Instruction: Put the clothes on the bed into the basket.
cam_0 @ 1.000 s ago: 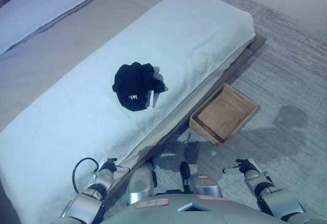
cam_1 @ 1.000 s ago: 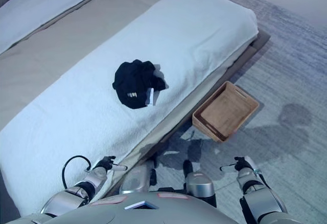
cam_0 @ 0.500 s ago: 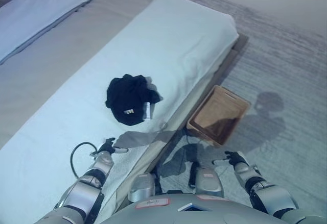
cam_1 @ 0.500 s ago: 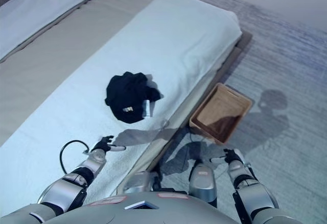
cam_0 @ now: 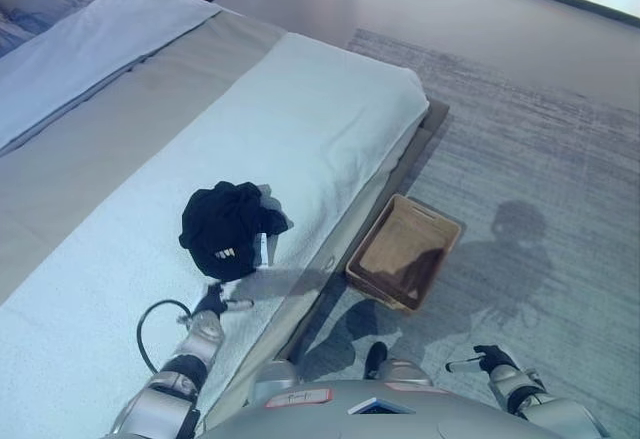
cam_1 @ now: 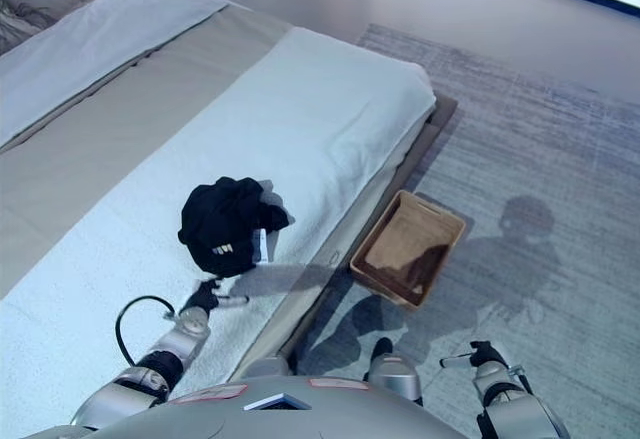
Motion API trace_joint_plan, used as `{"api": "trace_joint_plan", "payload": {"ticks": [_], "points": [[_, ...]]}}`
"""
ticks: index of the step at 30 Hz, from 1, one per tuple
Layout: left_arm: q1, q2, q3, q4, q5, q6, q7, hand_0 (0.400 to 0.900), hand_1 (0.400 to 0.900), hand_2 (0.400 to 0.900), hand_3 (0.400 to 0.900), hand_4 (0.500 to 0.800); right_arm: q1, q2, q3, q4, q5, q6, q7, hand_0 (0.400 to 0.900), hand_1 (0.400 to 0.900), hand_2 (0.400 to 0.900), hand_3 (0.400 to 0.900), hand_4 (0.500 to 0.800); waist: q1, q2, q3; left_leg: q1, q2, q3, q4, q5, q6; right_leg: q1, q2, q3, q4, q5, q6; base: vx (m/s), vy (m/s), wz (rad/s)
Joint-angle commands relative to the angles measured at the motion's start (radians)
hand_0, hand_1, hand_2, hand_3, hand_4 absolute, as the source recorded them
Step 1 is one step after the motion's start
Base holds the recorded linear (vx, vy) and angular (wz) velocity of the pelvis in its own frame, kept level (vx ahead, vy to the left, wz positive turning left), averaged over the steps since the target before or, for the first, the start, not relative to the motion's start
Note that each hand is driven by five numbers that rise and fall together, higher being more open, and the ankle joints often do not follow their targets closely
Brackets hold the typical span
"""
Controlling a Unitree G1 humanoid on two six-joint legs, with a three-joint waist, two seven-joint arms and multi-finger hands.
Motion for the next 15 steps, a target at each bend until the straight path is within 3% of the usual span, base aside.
{"api": "trace_joint_plan", "payload": {"ticks": [1, 2, 3, 4, 5, 6, 7, 8, 10, 12, 15], "points": [[-0.143, 0.238, 0.077, -0.084, 0.151, 0.011, 0.121, 0.9, 0.9, 0.9, 0.9, 0.8, -0.086, -0.023, -0.005, 0.06, -0.02, -0.007, -0.044, 0.9, 0.9, 0.9, 0.9, 0.8, -0.017, -0.029, 0.008, -0.024, -0.043, 0.004, -0.009, -0.026, 0.001, 0.022, -0.071, 0.054, -0.001, -0.035, 0.073, 0.03, 0.024, -0.11], [-0.14, 0.239, 0.079, -0.088, 0.152, 0.013, 0.119, 0.9, 0.9, 0.9, 0.9, 0.8, -0.086, -0.023, -0.005, 0.06, -0.02, -0.007, -0.044, 0.9, 0.9, 0.9, 0.9, 0.8, -0.017, -0.03, 0.007, -0.024, -0.043, 0.004, -0.009, -0.026, 0.001, 0.021, -0.071, 0.055, -0.001, -0.035, 0.073, 0.11, 0.028, -0.27], [-0.618, 0.394, -0.121, 0.047, 0.263, 0.098, 0.086, 0.9, 0.9, 0.9, 0.9, 0.8, -0.115, -0.057, 0.034, 0.067, -0.039, 0.006, -0.001, 0.9, 0.9, 0.9, 0.9, 0.8, -0.066, -0.017, -0.012, -0.02, -0.039, 0.025, -0.009, -0.036, -0.005, 0.015, -0.07, 0.067, -0.001, -0.034, 0.083, 0.13, 0.046, -0.43], [-0.565, 0.388, -0.103, 0.11, 0.205, 0.067, 0.113, 0.9, 0.9, 0.9, 0.9, 0.8, -0.114, -0.049, 0.037, 0.067, -0.035, 0.002, -0.009, 0.9, 0.9, 0.9, 0.9, 0.8, -0.061, -0.021, -0.009, -0.016, -0.042, 0.039, -0.009, -0.038, -0.004, 0.012, -0.072, 0.08, -0.001, -0.028, 0.085, 0.12, 0.046, -0.43], [-0.564, 0.388, -0.102, 0.11, 0.205, 0.066, 0.114, 0.9, 0.9, 0.9, 0.9, 0.8, -0.114, -0.049, 0.039, 0.067, -0.034, 0.002, -0.009, 0.9, 0.9, 0.9, 0.9, 0.8, -0.061, -0.02, -0.013, -0.02, -0.042, 0.039, -0.009, -0.037, -0.004, 0.008, -0.072, 0.08, -0.001, -0.027, 0.085, 0.02, 0.048, -0.22], [-0.443, 0.35, -0.071, 0.112, 0.247, 0.056, 0.155, 0.9, 0.9, 0.9, 0.9, 0.8, -0.079, -0.037, 0.047, 0.053, -0.038, -0.009, -0.027, 0.9, 0.9, 0.9, 0.9, 0.8, -0.06, -0.023, -0.007, -0.024, -0.046, 0.04, -0.009, -0.039, -0.001, 0.002, -0.073, 0.088, -0.001, -0.023, 0.085, -0.07, 0.041, 0.04], [-0.296, 0.339, -0.044, -0.04, 0.299, 0.042, 0.218, 0.9, 0.9, 0.9, 0.9, 0.8, -0.056, -0.034, 0.018, 0.056, -0.032, -0.023, -0.049, 0.9, 0.9, 0.9, 0.9, 0.8, -0.047, -0.03, 0.014, -0.054, -0.047, 0.031, -0.009, -0.036, 0.002, -0.024, -0.079, 0.09, -0.001, -0.018, 0.087, -0.07, 0.041, 0.05], [-0.294, 0.339, -0.042, -0.041, 0.3, 0.042, 0.218, 0.9, 0.9, 0.9, 0.9, 0.8, -0.056, -0.035, 0.019, 0.056, -0.032, -0.024, -0.049, 0.9, 0.9, 0.9, 0.9, 0.8, -0.048, -0.03, 0.008, -0.06, -0.047, 0.031, -0.009, -0.033, 0.003, -0.03, -0.079, 0.089, -0.001, -0.016, 0.087, -0.1, 0.031, 0.04], [-0.259, 0.269, -0.051, 0.06, 0.305, 0.056, 0.213, 0.9, 0.9, 0.9, 0.9, 0.8, -0.063, -0.027, 0.001, 0.07, -0.011, -0.031, -0.058, 0.9, 0.9, 0.9, 0.9, 0.8, -0.052, -0.038, 0.02, -0.094, -0.05, 0.033, -0.009, -0.028, 0.006, -0.071, -0.081, 0.101, -0.001, -0.006, 0.089, -0.06, 0.03, -0.09], [-0.299, 0.235, -0.081, 0.165, 0.279, 0.06, 0.198, 0.9, 0.9, 0.9, 0.9, 0.8, -0.081, -0.037, -0.022, 0.071, 0.028, -0.033, -0.067, 0.9, 0.9, 0.9, 0.9, 0.8, -0.064, -0.04, 0.036, -0.127, -0.051, 0.04, -0.009, -0.023, 0.009, -0.111, -0.083, 0.115, -0.001, 0.007, 0.092, -0.06, 0.073, -0.22], [-0.387, 0.231, -0.135, 0.224, 0.245, 0.055, 0.174, 0.9, 0.9, 0.9, 0.9, 0.8, -0.097, -0.061, -0.045, 0.054, 0.071, -0.035, -0.086, 0.9, 0.9, 0.9, 0.9, 0.8, -0.087, -0.044, 0.067, -0.192, -0.05, 0.051, -0.009, -0.01, 0.013, -0.187, -0.083, 0.135, -0.001, 0.036, 0.098, -0.06, 0.074, -0.22]]}}
